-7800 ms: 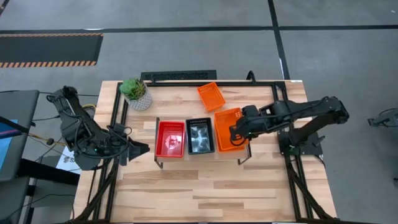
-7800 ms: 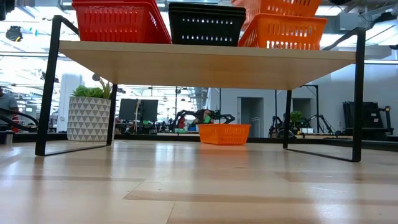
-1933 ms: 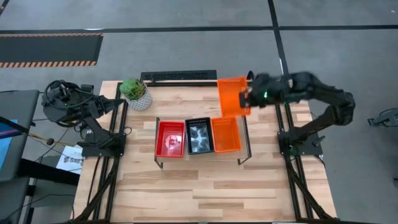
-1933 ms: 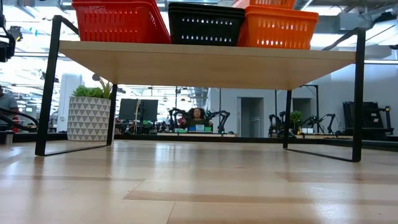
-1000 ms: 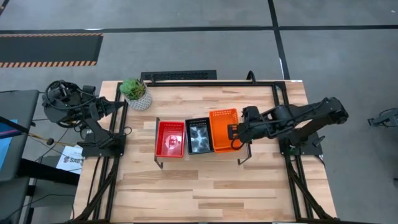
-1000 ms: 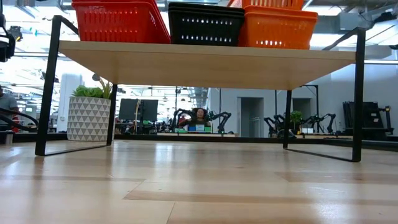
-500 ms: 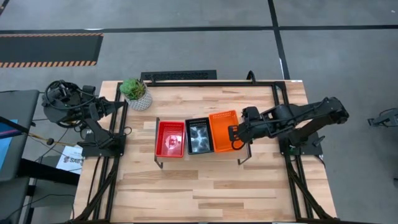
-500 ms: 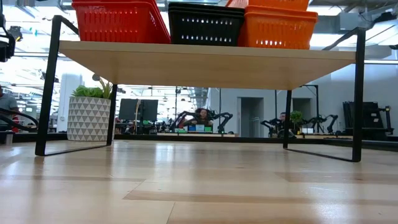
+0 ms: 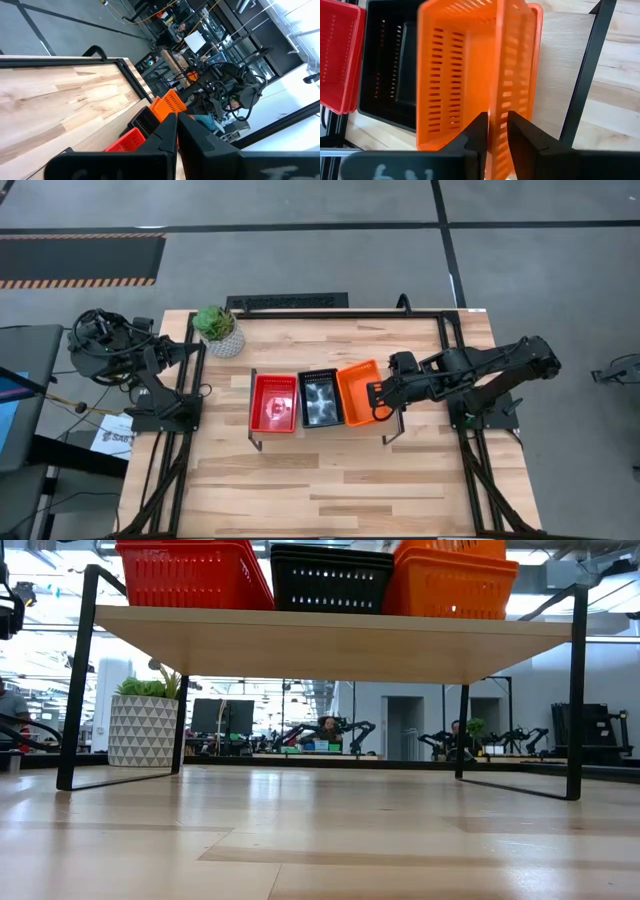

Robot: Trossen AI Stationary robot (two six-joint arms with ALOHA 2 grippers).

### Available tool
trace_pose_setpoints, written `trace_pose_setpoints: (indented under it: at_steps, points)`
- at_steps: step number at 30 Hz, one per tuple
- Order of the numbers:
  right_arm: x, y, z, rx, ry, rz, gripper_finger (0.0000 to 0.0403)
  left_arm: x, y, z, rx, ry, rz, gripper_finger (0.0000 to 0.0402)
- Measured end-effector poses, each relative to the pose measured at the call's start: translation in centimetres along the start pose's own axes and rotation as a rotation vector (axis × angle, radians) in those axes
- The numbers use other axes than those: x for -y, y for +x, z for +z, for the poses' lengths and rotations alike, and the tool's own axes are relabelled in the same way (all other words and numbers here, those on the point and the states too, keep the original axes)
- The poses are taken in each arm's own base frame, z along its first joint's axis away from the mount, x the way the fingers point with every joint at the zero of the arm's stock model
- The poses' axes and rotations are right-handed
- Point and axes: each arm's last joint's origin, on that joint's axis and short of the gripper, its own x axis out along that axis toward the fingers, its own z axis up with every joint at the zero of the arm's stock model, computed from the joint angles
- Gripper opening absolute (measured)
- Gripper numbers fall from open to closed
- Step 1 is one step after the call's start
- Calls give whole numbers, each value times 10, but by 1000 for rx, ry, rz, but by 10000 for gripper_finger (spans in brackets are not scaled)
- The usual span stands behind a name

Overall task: Stack baskets on shelf by color
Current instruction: Stack the orange bin on top of the other orange bins on the shelf

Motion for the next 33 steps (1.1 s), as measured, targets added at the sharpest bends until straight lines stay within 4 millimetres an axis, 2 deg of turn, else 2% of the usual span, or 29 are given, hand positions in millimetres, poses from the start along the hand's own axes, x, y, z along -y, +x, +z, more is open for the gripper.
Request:
trace_pose_setpoints:
  at_steps: [10,14,20,27,33]
  points:
    - [0,0,1,15,-12,0,166,-1,0,0,0,7,3,0]
    - [1,-1,4,72,3,3,180,-1,0,0,-1,6,3,0]
    - [2,-7,6,118,-9,29,170,-1,0,0,0,5,3,0]
    - [-10,-19,7,203,-103,195,142,-1,0,0,6,4,5,0]
    - [-6,-12,4,186,-107,122,114,-1,0,0,16,5,10,0]
